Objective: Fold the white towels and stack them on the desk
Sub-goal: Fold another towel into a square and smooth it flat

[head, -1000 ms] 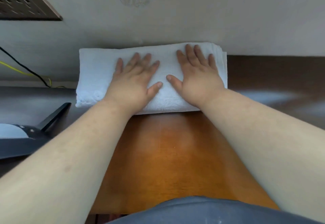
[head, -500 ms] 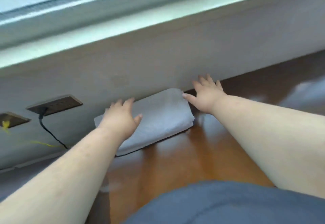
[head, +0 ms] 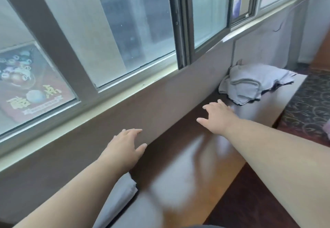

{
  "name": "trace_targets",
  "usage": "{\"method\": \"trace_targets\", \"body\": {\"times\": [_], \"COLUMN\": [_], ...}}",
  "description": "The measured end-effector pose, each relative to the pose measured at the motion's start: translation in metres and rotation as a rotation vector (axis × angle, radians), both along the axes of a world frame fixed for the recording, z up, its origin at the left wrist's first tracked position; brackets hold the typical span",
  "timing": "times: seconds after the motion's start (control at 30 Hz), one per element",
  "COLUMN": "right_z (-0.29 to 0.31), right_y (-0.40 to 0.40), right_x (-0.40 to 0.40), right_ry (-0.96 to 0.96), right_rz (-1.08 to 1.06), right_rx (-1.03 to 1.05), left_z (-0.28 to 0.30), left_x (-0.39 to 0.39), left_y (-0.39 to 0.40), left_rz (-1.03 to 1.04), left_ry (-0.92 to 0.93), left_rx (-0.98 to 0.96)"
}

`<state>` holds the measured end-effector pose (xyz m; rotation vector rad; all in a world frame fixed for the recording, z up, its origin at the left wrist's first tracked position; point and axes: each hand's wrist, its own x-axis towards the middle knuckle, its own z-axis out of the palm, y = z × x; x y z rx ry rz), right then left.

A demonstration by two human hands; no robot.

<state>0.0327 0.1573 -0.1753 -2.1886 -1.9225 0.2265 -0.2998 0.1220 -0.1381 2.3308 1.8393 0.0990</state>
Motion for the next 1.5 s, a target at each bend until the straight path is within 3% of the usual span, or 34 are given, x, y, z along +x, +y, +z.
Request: {"method": "trace_targets", "body": {"times": [0.17, 0.43, 0.73, 1.03, 1.23, 1.5], "right_z": [0.032, 0.094, 0.115, 0.037, 0.012, -0.028], "right_y": [-0.055, -0.114, -0.113, -0.048, 0.047, 0.163], "right_x": [0.122, 0.325, 0.442, 0.493, 0.547, 0.606], "right_ry": [0.072, -0.013, -0.106, -0.121, -0.132, -0.088], "right_rz": [-0.060, -0.079, -0.166, -0.137, -0.150, -0.188], "right_rx": [0.041, 0.107, 0.066, -0.022, 0.024, -0.069], "left_z": [0.038, 0.070, 0.079, 0.024, -0.009, -0.033], "left_x": [0.138, 0.345, 0.464, 0.540, 0.592, 0.636], "left_y": [-0.004, -0.017, -0.005, 0.080, 0.185, 0.307], "left_rz": [-0.118, -0.209, -0.183, -0.129, -0.116, -0.070], "left_ry": [0.036, -0.080, -0.149, -0.188, -0.187, -0.124], "left_rx": [0.067, 0.162, 0.137, 0.037, -0.008, -0.070]}}
